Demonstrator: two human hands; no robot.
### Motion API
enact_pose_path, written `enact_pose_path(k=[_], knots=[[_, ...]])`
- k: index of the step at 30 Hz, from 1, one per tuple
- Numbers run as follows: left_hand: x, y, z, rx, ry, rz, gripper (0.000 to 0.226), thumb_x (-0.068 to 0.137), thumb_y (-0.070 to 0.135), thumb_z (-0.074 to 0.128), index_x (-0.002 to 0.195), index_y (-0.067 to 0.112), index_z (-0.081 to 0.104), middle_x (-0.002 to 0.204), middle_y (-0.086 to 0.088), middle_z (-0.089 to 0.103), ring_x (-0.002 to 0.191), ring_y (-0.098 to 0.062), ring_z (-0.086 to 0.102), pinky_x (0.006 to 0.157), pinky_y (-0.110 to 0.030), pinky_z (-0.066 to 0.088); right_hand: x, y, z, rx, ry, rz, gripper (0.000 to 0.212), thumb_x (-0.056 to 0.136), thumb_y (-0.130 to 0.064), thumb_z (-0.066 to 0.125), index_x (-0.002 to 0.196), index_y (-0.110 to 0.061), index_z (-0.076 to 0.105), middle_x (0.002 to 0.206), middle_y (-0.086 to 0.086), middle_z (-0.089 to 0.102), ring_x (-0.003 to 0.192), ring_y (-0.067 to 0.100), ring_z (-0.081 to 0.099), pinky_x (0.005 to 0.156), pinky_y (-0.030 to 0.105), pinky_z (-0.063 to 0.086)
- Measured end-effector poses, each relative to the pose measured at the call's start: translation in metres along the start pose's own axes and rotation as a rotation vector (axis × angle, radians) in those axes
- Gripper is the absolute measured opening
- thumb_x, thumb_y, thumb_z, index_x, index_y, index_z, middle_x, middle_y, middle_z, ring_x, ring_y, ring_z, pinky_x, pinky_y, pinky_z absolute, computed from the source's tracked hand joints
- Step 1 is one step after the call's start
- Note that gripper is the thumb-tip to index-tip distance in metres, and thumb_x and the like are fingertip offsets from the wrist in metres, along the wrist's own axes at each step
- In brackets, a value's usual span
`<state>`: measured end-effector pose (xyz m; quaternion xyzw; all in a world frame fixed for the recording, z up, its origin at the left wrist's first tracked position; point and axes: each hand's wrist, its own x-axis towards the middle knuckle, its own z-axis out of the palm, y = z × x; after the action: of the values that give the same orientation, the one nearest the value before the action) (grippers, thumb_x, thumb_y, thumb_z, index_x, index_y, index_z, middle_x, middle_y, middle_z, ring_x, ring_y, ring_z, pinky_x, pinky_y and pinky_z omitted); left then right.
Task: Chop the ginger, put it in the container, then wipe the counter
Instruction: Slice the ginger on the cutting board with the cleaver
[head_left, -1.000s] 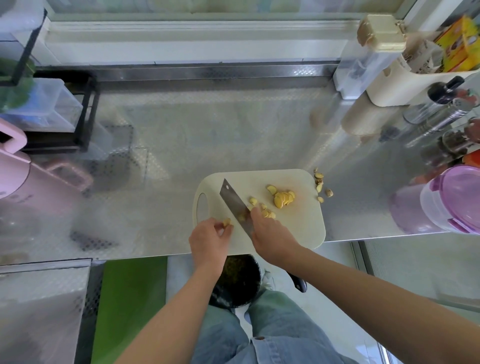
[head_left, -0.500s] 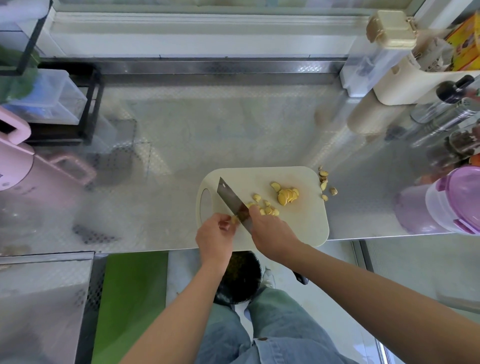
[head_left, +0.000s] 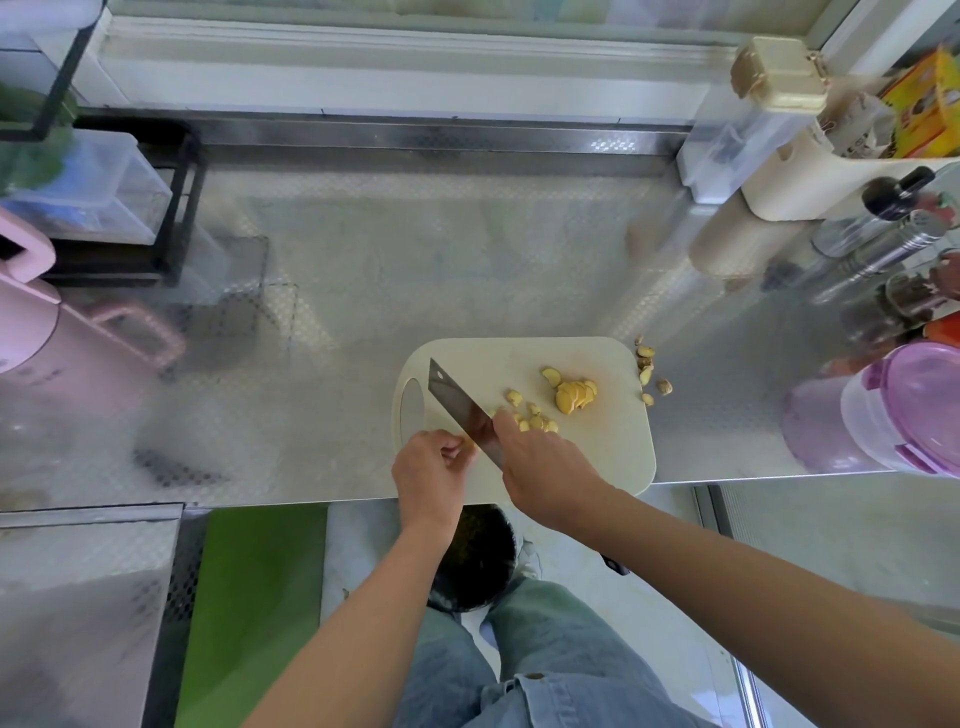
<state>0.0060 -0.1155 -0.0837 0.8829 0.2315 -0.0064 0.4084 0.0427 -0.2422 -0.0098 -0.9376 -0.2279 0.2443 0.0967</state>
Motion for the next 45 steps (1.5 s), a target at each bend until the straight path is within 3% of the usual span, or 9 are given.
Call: enact_pose_path(k=[5, 10, 14, 20, 25, 30, 41, 45], knots=[[0.001, 0.0, -0.001, 0.031, -0.011, 0.008, 0.009, 0.081, 0.019, 0.075, 0.08, 0.01, 0.073, 0.081, -0.004, 0.067, 0.064, -0.011, 0.057, 0.067, -0.015, 0.037, -0.003, -0.002, 0.002, -0.03, -0.007, -0.006, 0.03, 0.088, -0.002, 0.04, 0.116, -0.012, 0.033, 0.07, 0.001, 0.041, 0.062, 0.026, 0.045, 0.047, 0.031, 0.028], [0.003, 0.001, -0.002, 0.087, -0.031, 0.047, 0.006, 0.083, 0.016, 0.072, 0.08, 0.011, 0.074, 0.083, -0.004, 0.068, 0.068, -0.017, 0.062, 0.065, -0.016, 0.036, 0.002, -0.008, 0.0, -0.018, -0.032, 0.007, 0.031, 0.087, 0.002, 0.041, 0.114, -0.01, 0.033, 0.066, -0.003, 0.032, 0.051, 0.013, 0.032, 0.044, 0.027, 0.019], [0.006, -0.002, 0.0, 0.119, -0.042, 0.065, 0.009, 0.084, 0.016, 0.07, 0.076, 0.011, 0.072, 0.08, -0.004, 0.067, 0.066, -0.018, 0.059, 0.063, -0.02, 0.038, 0.009, -0.013, 0.0, -0.024, -0.045, 0.017, 0.034, 0.084, 0.005, 0.043, 0.112, -0.009, 0.034, 0.067, -0.003, 0.032, 0.056, 0.02, 0.038, 0.044, 0.028, 0.022], [0.007, -0.004, -0.001, 0.081, -0.039, 0.085, 0.011, 0.083, 0.016, 0.072, 0.075, 0.009, 0.071, 0.078, -0.005, 0.065, 0.06, -0.012, 0.048, 0.061, -0.014, 0.029, 0.015, -0.012, 0.002, 0.003, -0.051, 0.005, 0.032, 0.084, 0.005, 0.041, 0.113, -0.008, 0.035, 0.077, 0.002, 0.041, 0.066, 0.025, 0.043, 0.056, 0.033, 0.034], [0.007, -0.002, -0.004, 0.116, -0.067, 0.094, 0.007, 0.084, 0.012, 0.068, 0.079, 0.009, 0.072, 0.083, -0.005, 0.067, 0.064, -0.015, 0.053, 0.062, -0.016, 0.032, 0.023, -0.012, 0.011, -0.009, -0.034, -0.014, 0.031, 0.083, 0.007, 0.041, 0.109, -0.009, 0.034, 0.066, -0.002, 0.035, 0.063, 0.027, 0.046, 0.054, 0.033, 0.035], [0.007, -0.001, -0.005, 0.138, -0.071, 0.1, 0.006, 0.084, 0.012, 0.068, 0.082, 0.009, 0.073, 0.087, -0.005, 0.068, 0.072, -0.02, 0.06, 0.065, -0.017, 0.035, 0.029, -0.014, 0.021, -0.038, 0.008, -0.038, 0.032, 0.084, 0.005, 0.044, 0.11, -0.01, 0.034, 0.068, -0.002, 0.039, 0.062, 0.023, 0.047, 0.051, 0.031, 0.034], [0.009, -0.001, -0.004, 0.171, -0.069, 0.074, 0.014, 0.082, 0.017, 0.07, 0.073, 0.007, 0.068, 0.079, -0.003, 0.064, 0.065, -0.016, 0.054, 0.06, -0.019, 0.029, 0.027, -0.002, 0.019, -0.034, -0.013, -0.065, 0.033, 0.084, 0.007, 0.039, 0.113, -0.009, 0.033, 0.063, -0.002, 0.034, 0.059, 0.027, 0.045, 0.047, 0.032, 0.031], [0.011, -0.001, -0.004, 0.173, -0.069, 0.089, 0.016, 0.08, 0.017, 0.071, 0.068, 0.009, 0.065, 0.076, -0.003, 0.062, 0.062, -0.013, 0.046, 0.059, -0.019, 0.028, 0.025, -0.001, 0.022, -0.04, -0.023, -0.077, 0.034, 0.084, 0.007, 0.04, 0.113, -0.009, 0.034, 0.062, -0.002, 0.034, 0.052, 0.02, 0.041, 0.044, 0.028, 0.027]])
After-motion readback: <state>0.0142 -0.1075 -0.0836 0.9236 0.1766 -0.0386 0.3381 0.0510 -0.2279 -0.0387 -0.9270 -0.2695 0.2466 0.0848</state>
